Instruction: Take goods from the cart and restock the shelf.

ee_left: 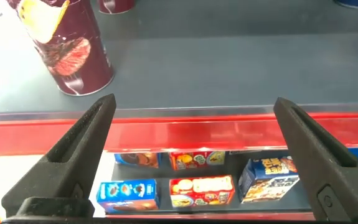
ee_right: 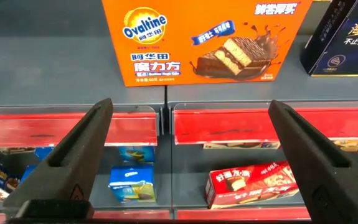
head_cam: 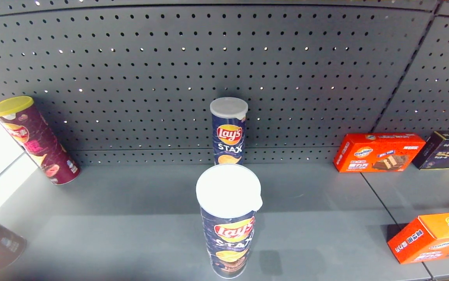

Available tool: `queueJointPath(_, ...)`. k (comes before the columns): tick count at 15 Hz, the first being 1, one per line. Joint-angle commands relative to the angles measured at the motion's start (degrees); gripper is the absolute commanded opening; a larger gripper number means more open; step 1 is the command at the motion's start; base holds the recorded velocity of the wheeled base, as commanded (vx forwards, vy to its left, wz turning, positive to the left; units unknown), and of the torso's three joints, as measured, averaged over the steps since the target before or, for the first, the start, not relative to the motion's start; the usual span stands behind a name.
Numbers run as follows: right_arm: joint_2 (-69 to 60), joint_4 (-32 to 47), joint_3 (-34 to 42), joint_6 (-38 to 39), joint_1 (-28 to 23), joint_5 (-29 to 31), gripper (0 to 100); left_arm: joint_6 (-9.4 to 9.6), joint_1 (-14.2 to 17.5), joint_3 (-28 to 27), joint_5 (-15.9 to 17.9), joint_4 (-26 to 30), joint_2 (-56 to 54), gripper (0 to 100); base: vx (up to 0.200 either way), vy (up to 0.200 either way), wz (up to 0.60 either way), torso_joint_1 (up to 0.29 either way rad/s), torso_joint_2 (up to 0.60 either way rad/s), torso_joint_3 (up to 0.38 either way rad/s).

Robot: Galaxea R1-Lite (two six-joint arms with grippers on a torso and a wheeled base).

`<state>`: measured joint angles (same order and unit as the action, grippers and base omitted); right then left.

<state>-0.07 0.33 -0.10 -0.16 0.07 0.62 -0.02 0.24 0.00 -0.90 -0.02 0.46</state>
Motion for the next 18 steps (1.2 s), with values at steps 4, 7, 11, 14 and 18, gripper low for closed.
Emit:
queueJointPath(4, 0.07, 0.02, 0.01, -0.02, 0.01, -0.01, 100, 0.99, 0.02, 0.00, 0.11, 0.02, -0.02, 100, 0.000, 0.000, 0.00, 0.000, 0.00, 0.000)
queueJointPath(7, 0.07, 0.02, 0.01, -0.02, 0.01, -0.09, 100, 0.90, 0.02, 0.00, 0.02, 0.02, -0.11, 100, 0.000, 0.200, 0.00, 0.004, 0.00, 0.002)
queueJointPath(11, 0.07, 0.02, 0.01, -0.11, 0.01, -0.09, 100, 0.64, 0.02, 0.00, 0.02, -0.06, -0.02, 100, 0.000, 0.000, 0.00, 0.000, 0.00, 0.000)
queueJointPath(14, 0.07, 0.02, 0.01, -0.11, 0.01, -0.09, 100, 0.64, 0.02, 0.00, -0.06, 0.02, -0.02, 100, 0.000, 0.000, 0.00, 0.000, 0.00, 0.000)
queueJointPath(18, 0.07, 0.02, 0.01, -0.11, 0.01, -0.09, 100, 0.55, 0.02, 0.00, 0.02, -0.06, -0.02, 100, -0.150, 0.000, 0.00, 0.002, 0.00, 0.001)
